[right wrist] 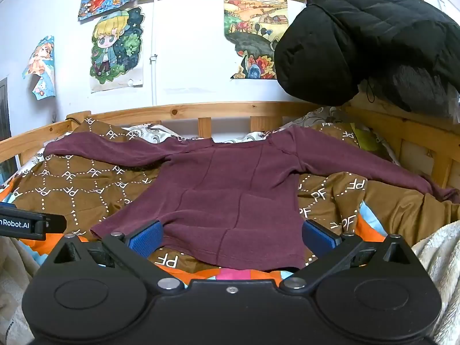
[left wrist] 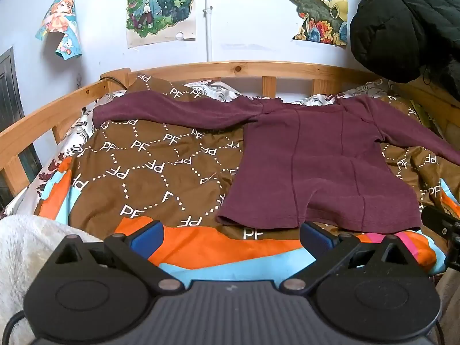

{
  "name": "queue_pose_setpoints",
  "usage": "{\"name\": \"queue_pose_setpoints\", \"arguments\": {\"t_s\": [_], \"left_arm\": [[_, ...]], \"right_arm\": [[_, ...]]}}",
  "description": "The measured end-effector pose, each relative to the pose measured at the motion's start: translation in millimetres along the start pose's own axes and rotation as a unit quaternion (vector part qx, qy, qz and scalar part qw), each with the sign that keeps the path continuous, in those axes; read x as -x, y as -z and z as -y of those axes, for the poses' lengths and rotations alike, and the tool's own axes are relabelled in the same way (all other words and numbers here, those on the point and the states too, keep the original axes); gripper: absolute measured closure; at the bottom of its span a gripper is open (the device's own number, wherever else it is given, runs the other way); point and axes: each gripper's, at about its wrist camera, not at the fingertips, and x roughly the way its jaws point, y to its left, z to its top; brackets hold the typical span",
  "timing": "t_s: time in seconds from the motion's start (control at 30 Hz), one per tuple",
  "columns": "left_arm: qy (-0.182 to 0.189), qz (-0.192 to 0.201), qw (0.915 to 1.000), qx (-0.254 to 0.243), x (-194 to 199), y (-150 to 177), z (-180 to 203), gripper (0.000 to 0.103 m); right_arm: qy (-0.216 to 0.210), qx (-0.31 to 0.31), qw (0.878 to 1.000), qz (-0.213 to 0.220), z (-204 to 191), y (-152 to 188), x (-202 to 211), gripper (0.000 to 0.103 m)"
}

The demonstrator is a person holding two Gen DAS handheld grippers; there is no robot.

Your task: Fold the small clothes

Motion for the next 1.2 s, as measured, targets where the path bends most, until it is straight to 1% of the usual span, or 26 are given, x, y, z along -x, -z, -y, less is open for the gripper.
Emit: {"name": "queue_pose_setpoints", "arguments": {"t_s": [0.4, 0.43, 1.2], "left_arm": [[0.000, -0.002, 1.0000, 0.001, 0.4, -0.1, 0.6, 0.001], [0.000, -0.002, 1.0000, 0.000, -3.1, 0.1, 6.1, 0.001], [0.002, -0.005, 1.0000, 0.002, -1.1, 0.2, 2.5, 0.001]], "right_arm": [[-0.002, -0.004, 1.000, 0.000, 4.3, -1.2, -1.9, 0.000], [-0.002, -0.005, 1.000, 0.000, 4.4, -1.2, -1.9, 0.000], [-0.003, -0.009, 1.000, -0.003, 3.6, -1.6, -0.9, 0.000]]}}
